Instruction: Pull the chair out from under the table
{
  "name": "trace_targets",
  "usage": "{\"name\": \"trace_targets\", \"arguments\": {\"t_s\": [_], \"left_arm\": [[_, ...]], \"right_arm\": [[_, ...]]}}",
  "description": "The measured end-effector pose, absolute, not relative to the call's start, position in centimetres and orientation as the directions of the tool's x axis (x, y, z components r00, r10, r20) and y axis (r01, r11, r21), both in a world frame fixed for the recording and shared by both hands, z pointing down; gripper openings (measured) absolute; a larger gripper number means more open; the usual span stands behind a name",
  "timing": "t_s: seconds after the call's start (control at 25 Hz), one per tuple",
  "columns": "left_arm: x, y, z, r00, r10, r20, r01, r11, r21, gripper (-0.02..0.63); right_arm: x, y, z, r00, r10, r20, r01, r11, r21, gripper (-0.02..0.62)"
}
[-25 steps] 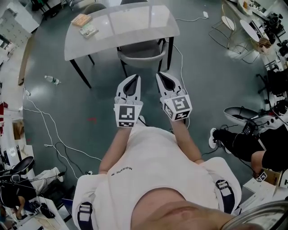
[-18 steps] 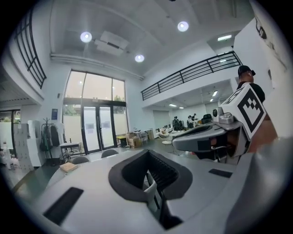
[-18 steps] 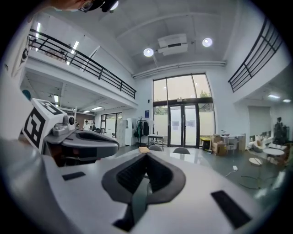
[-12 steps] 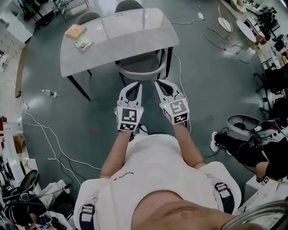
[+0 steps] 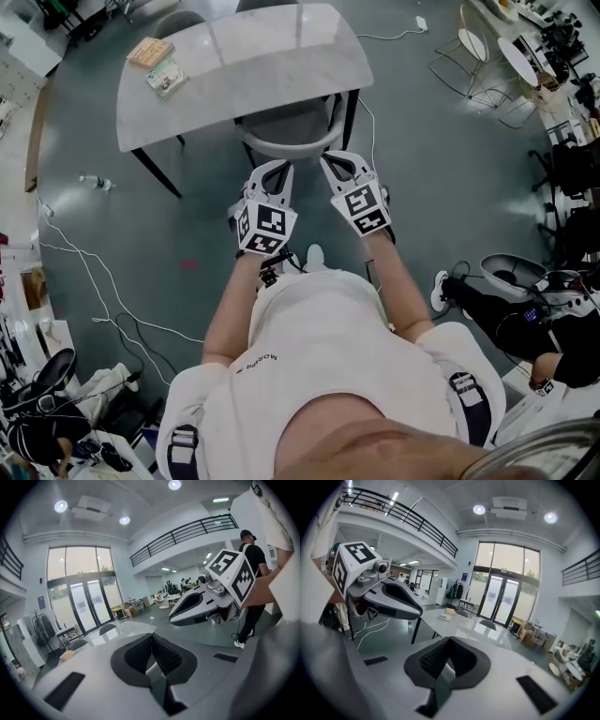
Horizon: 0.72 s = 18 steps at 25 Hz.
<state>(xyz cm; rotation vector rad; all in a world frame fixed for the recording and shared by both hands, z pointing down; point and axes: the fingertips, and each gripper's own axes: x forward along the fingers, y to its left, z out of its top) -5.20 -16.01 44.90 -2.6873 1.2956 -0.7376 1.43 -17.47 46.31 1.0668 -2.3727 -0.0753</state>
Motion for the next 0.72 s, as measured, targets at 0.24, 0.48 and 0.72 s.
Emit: {"name": "trace_targets", "arguments": {"t_s": [0.24, 0.48, 0.72], "left_arm": [[-4.1, -18.2, 48.9, 0.507, -0.703, 0.498, -0.665, -0.687, -0.294, 0.006], [-3.4, -20.1, 53.0, 0.489, -0.647, 0.585, -0.609, -0.733, -0.302, 0.008], [-2.1, -22.2, 56.3, 0.476, -0.603, 0.64, -0.567, -0.767, -0.301, 0.074]], "right_arm": [[1.5, -19.6, 50.5, -0.538, -0.648, 0.539, -0.577, 0.749, 0.325, 0.012], [2.0, -21.3, 54.1, -0.517, -0.612, 0.598, -0.482, 0.786, 0.388, 0.014], [2.7, -23.2, 57.6, -0.497, -0.574, 0.651, -0.391, 0.818, 0.422, 0.024]]}}
